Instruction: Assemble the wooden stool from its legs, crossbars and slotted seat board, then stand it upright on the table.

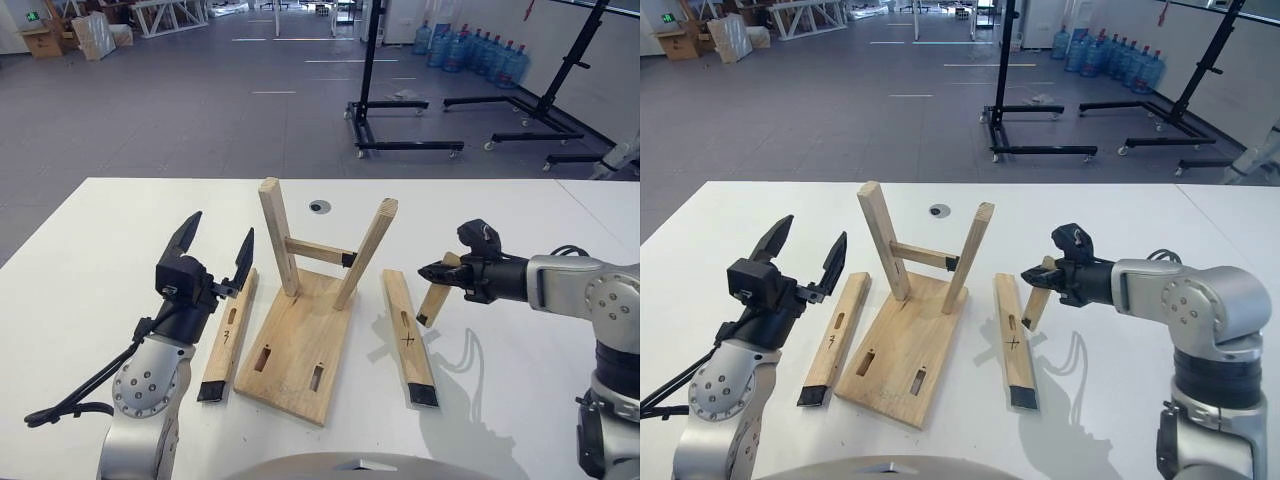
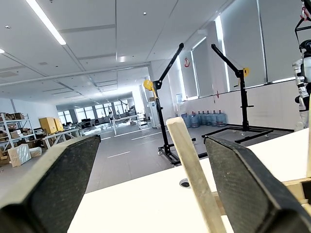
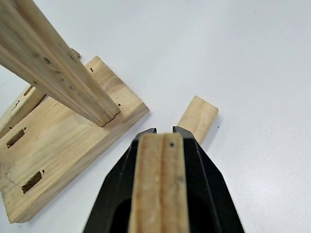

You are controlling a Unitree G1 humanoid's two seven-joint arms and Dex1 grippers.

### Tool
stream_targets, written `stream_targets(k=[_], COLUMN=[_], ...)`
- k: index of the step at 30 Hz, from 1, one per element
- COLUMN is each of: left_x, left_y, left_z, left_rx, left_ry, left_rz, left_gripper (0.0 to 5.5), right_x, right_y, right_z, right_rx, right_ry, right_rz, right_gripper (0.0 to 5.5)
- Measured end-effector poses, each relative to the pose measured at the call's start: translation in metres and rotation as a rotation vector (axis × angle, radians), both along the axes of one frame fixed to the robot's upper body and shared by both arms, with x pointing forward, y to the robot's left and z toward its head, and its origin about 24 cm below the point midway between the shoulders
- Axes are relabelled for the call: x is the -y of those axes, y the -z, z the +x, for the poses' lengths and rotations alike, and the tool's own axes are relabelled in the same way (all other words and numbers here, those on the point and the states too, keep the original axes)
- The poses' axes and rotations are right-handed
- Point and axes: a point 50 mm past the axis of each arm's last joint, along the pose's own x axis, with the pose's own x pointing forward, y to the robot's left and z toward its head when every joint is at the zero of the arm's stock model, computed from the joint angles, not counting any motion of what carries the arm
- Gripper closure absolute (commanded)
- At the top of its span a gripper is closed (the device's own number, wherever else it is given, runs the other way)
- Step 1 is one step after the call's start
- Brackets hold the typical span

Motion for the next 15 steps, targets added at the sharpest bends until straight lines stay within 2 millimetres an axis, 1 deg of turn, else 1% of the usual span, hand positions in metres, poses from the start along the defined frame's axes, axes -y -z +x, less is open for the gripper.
stream_targets(k=[4,7,9,11,13,15], left_x=[-0.012,-0.016,-0.018,-0.025,-0.034,-0.036], left_y=[-0.003,-0.014,-0.023,-0.028,-0.027,-0.023], left_z=[-0.009,-0.002,0.002,0.0,-0.003,-0.005], left_rx=[-0.032,-0.014,0.013,0.025,0.009,-0.022], left_ry=[-0.021,0.024,0.059,0.039,0.016,0.016], left_rz=[0.026,0.048,0.04,0.048,0.048,0.023], left_gripper=[1.58,1.58,1.58,1.58,1.58,1.58], right_x=[-0.009,-0.008,-0.011,-0.016,-0.021,-0.025], right_y=[0.002,0.012,0.016,0.018,0.022,0.029], right_z=[-0.002,-0.009,-0.011,-0.017,-0.024,-0.027], right_rx=[0.008,0.001,0.041,0.1,0.138,0.176], right_ry=[-0.034,-0.007,0.03,0.04,0.049,0.076], right_rz=[0.001,-0.028,-0.034,-0.048,-0.063,-0.068], right_gripper=[5.11,5.11,5.11,5.11,5.11,5.11])
